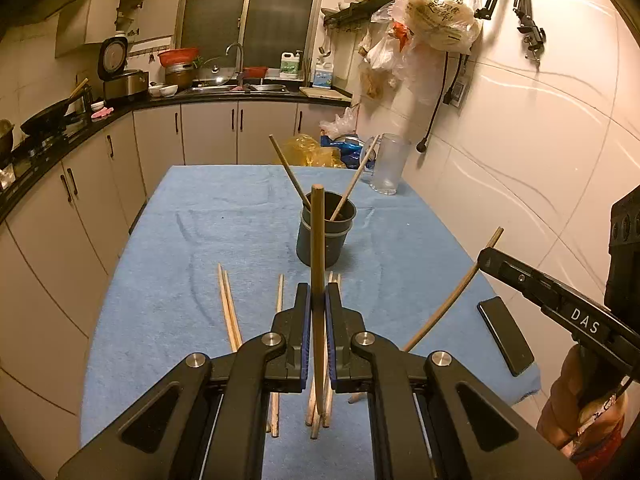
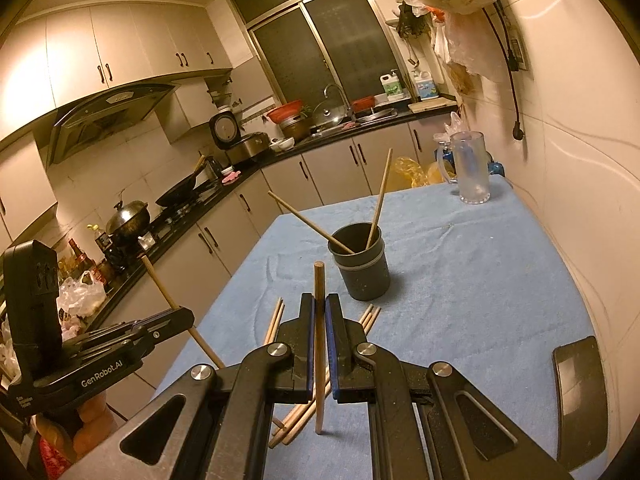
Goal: Organize utensils
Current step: 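Lift the chopsticks upright and carry both tools toward the holder cup, then lower the held chopsticks into the grey holder cup with both tools, then open both tools to release the chopsticks into the holder cup, then lower both tools to the loose chopsticks and close each on one, then lift the chopsticks upright and carry both tools above the holder cup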
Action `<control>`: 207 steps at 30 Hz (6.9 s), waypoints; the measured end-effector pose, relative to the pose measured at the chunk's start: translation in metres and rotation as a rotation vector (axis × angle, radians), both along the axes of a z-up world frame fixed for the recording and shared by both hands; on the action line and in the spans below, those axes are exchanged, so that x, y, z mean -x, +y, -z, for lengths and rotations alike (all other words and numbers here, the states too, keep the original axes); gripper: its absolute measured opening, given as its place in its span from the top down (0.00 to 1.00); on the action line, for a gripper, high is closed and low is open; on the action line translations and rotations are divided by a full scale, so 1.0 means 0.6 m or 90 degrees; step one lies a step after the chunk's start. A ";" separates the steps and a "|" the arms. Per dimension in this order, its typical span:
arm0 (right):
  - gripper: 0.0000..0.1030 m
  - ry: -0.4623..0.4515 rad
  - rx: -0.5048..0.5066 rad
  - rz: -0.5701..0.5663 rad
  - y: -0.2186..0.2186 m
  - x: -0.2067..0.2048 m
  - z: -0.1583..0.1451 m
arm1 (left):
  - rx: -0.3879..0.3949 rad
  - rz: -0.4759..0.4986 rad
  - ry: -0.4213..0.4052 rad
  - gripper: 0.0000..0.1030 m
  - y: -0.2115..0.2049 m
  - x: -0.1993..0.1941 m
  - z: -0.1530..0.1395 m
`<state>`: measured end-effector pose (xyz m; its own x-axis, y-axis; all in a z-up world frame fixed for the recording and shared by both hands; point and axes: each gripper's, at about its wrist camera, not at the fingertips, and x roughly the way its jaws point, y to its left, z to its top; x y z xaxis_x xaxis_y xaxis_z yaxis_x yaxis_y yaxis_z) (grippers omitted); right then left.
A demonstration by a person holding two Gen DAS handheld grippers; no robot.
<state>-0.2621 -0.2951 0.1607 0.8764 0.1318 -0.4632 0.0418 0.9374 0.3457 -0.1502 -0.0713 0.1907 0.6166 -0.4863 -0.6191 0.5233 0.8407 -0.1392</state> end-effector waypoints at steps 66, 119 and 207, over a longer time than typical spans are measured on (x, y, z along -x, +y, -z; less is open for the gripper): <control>0.94 -0.022 -0.008 0.032 -0.071 -0.032 -0.052 | 0.008 0.031 -0.033 0.94 -0.048 -0.066 -0.036; 0.93 0.057 -0.047 0.062 -0.161 -0.336 -0.010 | 0.043 -0.036 0.015 0.94 -0.188 -0.372 0.011; 0.94 0.195 -0.027 0.030 -0.018 -0.237 0.161 | 0.067 0.058 0.118 0.94 -0.039 -0.234 0.205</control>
<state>-0.1198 -0.3059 0.0642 0.7025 0.1187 -0.7017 0.1936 0.9169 0.3490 -0.0099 -0.0948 0.0679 0.4475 -0.6027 -0.6607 0.5536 0.7669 -0.3246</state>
